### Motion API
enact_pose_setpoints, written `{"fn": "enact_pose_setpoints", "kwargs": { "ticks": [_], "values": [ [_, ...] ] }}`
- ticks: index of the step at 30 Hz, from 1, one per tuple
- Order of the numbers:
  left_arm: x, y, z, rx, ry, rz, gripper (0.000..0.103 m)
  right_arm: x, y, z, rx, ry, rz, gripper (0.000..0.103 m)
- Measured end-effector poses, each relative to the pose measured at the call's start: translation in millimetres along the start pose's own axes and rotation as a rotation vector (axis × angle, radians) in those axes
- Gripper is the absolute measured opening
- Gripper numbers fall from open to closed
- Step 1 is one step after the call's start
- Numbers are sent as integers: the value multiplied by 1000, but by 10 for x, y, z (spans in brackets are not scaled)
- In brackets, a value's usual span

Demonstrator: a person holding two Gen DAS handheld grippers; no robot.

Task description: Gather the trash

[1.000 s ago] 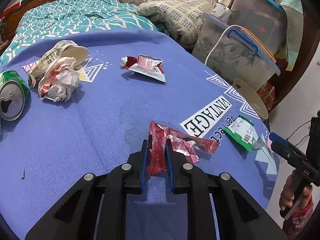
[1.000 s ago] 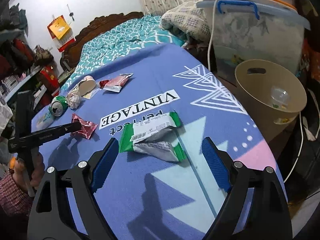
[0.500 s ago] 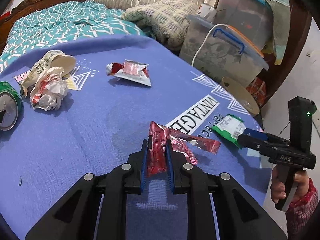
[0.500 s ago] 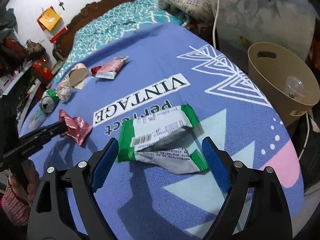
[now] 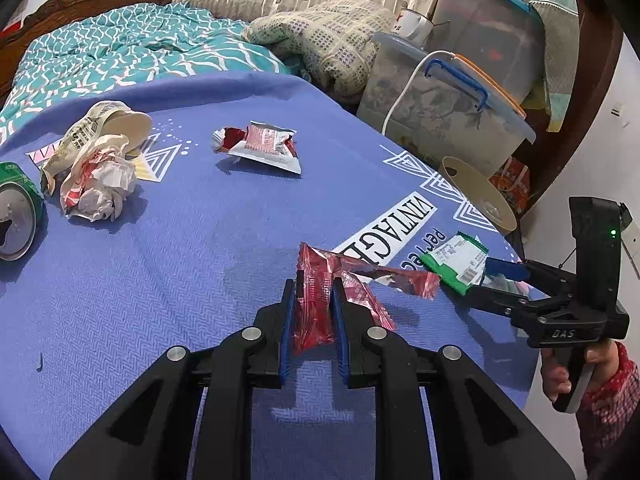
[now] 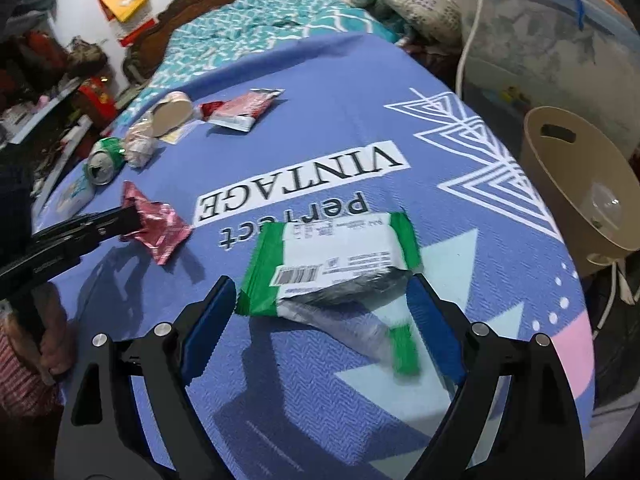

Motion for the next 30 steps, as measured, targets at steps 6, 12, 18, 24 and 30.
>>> {"fn": "enact_pose_setpoints", "kwargs": {
  "ticks": [6,12,18,24,30],
  "values": [
    [56,-110,-3,-45,-23,-48,17,83,76,42,49,7,-82,88],
    [56,-166,-6,-72,-31,-68,19,63,87,80,69,39,-32,75],
    [261,-240,-126,-72,-79,-45,13,201,172,123,103,63,32,14],
    [759,-641,-612,-78,-72,103,12,780,583,-2,209,-29,79,13],
    [1583,-1145,-1285,-70,-157,204,12,1724,912,-327,292,-180,203,13]
  ]
}}
Point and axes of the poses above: each gripper's, at about its wrist camera, not at the fingertips, and y roughly against the way its jaws point, x to its right, z to its underside, the point moved 3 cm from there along -y, roughly the way its jaws point, and after that the axes turned 1 degree about -x, right-handed, at the moved point
